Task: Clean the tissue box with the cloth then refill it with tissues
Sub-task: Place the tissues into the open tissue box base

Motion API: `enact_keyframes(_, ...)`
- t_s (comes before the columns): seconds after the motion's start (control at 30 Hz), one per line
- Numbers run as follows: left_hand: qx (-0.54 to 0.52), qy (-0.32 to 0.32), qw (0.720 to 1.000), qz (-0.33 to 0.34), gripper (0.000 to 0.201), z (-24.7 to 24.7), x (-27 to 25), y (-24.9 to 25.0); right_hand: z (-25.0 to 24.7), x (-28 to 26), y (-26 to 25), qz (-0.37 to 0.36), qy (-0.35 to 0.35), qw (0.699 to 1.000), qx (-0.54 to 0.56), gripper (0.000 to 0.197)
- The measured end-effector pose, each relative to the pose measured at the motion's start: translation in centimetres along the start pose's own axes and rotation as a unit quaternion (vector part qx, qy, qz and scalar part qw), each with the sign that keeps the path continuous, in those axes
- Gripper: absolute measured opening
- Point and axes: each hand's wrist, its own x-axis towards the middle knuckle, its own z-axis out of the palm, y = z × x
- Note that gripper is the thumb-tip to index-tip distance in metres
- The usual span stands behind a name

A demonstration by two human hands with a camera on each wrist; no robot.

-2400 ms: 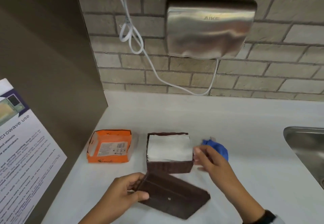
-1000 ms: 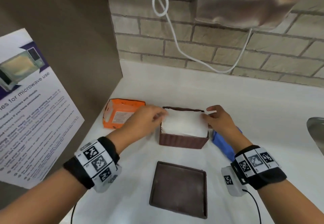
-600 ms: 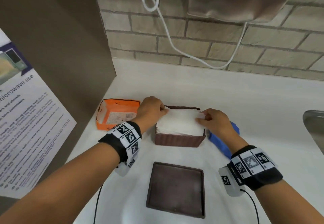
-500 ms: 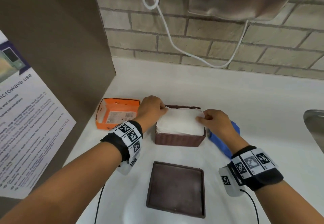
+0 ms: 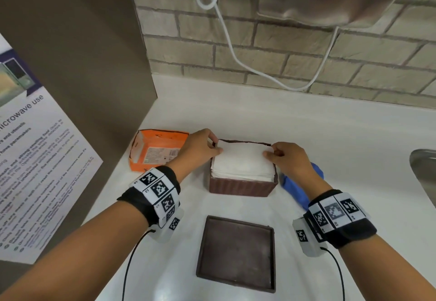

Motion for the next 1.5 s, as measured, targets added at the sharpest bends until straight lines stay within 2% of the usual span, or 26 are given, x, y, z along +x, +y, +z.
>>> enact_keyframes(0.1,0.006,0.000,1.000,-0.003,0.026,0.1,-0.4,0.2,0.4,0.2,0.0,-0.018,0.005,0.999,-0.034,0.037)
enact_keyframes(0.17,0.099,0.019,0.994,0.034,0.027,0.4,-0.8,0.4,0.6,0.1,-0.2,-0.044,0.015,0.997,-0.063,0.017)
enact_keyframes(0.2,0.162,0.040,0.983,0.076,0.026,0.7,-1.1,0.6,0.8,0.0,-0.3,-0.058,0.017,0.995,-0.075,0.012)
enact_keyframes(0.27,0.212,0.065,0.956,0.193,0.024,1.8,-1.8,0.9,1.1,0.1,-0.2,-0.077,0.012,0.992,-0.102,0.021)
enact_keyframes(0.33,0.221,0.030,0.929,0.297,0.028,3.0,-2.2,1.0,1.2,0.3,-0.3,-0.083,0.028,0.987,-0.134,0.028)
enact_keyframes(0.37,0.242,-0.001,0.918,0.314,0.032,3.5,-2.4,1.0,1.3,0.2,-0.2,-0.093,0.047,0.983,-0.152,0.034)
enact_keyframes(0.43,0.298,-0.079,0.912,0.270,0.042,4.2,-2.5,0.9,1.5,-0.4,-0.4,-0.143,0.080,0.971,-0.173,0.045)
enact_keyframes(0.47,0.320,-0.109,0.910,0.242,0.046,4.3,-2.5,0.8,1.7,-0.9,-0.7,-0.190,0.082,0.964,-0.167,0.045)
enact_keyframes(0.53,0.357,-0.140,0.898,0.214,0.052,4.5,-2.7,0.7,2.2,-2.1,-1.0,-0.265,-0.001,0.947,-0.183,0.047)
enact_keyframes(0.57,0.376,-0.150,0.891,0.205,0.054,4.6,-2.8,0.6,2.4,-2.7,-1.0,-0.269,-0.067,0.936,-0.219,0.063)
enact_keyframes(0.63,0.407,-0.162,0.882,0.173,0.058,4.5,-3.2,0.5,2.5,-3.5,-0.4,-0.216,-0.172,0.909,-0.311,0.099)
enact_keyframes(0.73,0.453,-0.165,0.863,0.153,0.063,3.8,-3.6,0.4,2.3,-3.7,0.5,-0.205,-0.196,0.882,-0.377,0.118)
enact_keyframes(0.8,0.471,-0.166,0.852,0.157,0.066,3.2,-3.6,0.3,2.2,-3.7,0.6,-0.210,-0.192,0.866,-0.411,0.121)
enact_keyframes(0.87,0.481,-0.155,0.848,0.161,0.071,2.8,-3.4,0.2,1.9,-3.6,0.5,-0.208,-0.169,0.860,-0.434,0.111)
enact_keyframes(0.93,0.489,-0.140,0.843,0.177,0.079,2.3,-3.5,0.3,1.5,-3.6,0.3,-0.218,-0.136,0.873,-0.415,0.084)
enact_keyframes(1.03,0.494,-0.085,0.828,0.253,0.085,1.5,-4.1,-0.5,1.1,-4.0,1.0,-0.291,-0.037,0.867,-0.402,0.044)
enact_keyframes(1.1,0.494,-0.047,0.816,0.298,0.082,1.2,-4.6,-1.6,1.2,-4.5,1.6,-0.290,-0.022,0.866,-0.407,0.030)
enact_keyframes(1.2,0.494,-0.037,0.816,0.299,0.074,1.1,-5.0,-2.5,1.2,-4.7,1.7,-0.288,-0.055,0.873,-0.391,0.034)
enact_keyframes(1.27,0.498,-0.021,0.813,0.301,0.071,0.8,-5.1,-2.2,0.6,-4.8,0.6,-0.254,-0.097,0.890,-0.366,0.066)
enact_keyframes(1.3,0.496,-0.011,0.812,0.309,0.068,0.8,-5.1,-2.1,0.4,-4.6,0.2,-0.240,-0.096,0.898,-0.355,0.086)
enact_keyframes(1.33,0.495,-0.004,0.809,0.317,0.065,0.8,-5.3,-2.0,0.0,-4.3,0.1,-0.220,-0.087,0.910,-0.341,0.095)
enact_keyframes(1.4,0.497,-0.010,0.803,0.329,0.061,1.0,-5.6,-1.9,-0.3,-3.6,0.1,-0.174,-0.082,0.924,-0.329,0.078)
enact_keyframes(1.43,0.498,-0.013,0.801,0.332,0.060,1.1,-5.8,-1.9,-0.3,-3.3,0.0,-0.149,-0.095,0.924,-0.339,0.066)
enact_keyframes(1.5,0.493,-0.012,0.805,0.329,0.059,1.0,-6.1,-2.0,-0.2,-2.4,0.1,-0.108,-0.129,0.916,-0.363,0.056)
